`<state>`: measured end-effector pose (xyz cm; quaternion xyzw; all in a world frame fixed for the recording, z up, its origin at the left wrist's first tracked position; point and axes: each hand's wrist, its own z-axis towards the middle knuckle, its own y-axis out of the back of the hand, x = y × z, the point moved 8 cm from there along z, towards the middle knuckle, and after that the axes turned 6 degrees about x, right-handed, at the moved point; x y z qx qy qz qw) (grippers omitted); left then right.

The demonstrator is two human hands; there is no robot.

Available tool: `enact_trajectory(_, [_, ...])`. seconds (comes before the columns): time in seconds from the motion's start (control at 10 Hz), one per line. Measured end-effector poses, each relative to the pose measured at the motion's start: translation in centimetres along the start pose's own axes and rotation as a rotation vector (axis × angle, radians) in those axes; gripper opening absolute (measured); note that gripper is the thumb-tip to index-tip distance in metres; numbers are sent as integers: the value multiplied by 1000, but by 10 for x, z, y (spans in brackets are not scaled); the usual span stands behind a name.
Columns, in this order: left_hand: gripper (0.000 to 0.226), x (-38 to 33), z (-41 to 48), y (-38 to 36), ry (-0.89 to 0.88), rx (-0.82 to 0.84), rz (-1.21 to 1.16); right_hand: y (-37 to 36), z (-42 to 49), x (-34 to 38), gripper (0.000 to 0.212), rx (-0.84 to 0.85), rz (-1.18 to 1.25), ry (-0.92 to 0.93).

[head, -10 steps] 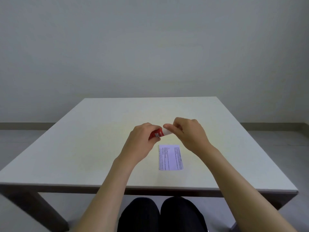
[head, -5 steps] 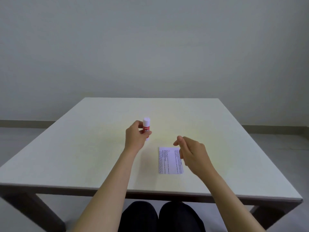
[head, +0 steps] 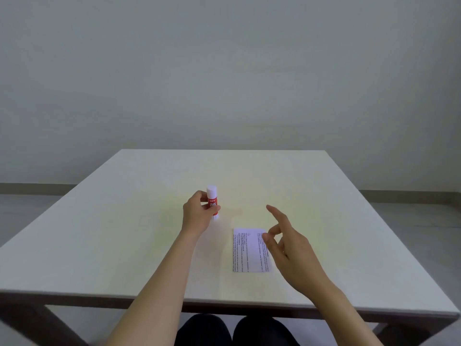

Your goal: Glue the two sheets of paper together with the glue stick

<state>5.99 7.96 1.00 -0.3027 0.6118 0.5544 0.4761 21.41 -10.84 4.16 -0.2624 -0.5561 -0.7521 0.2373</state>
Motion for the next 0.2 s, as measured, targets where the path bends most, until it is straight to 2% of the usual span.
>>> enact_trajectory(0.1, [20, 5, 0, 0, 2, 16, 0, -8, 1, 0, 54, 47, 23, -17])
enact_trajectory(0.2, [47, 15, -3, -7, 41, 106, 0, -16, 4, 0, 57, 99, 22, -19])
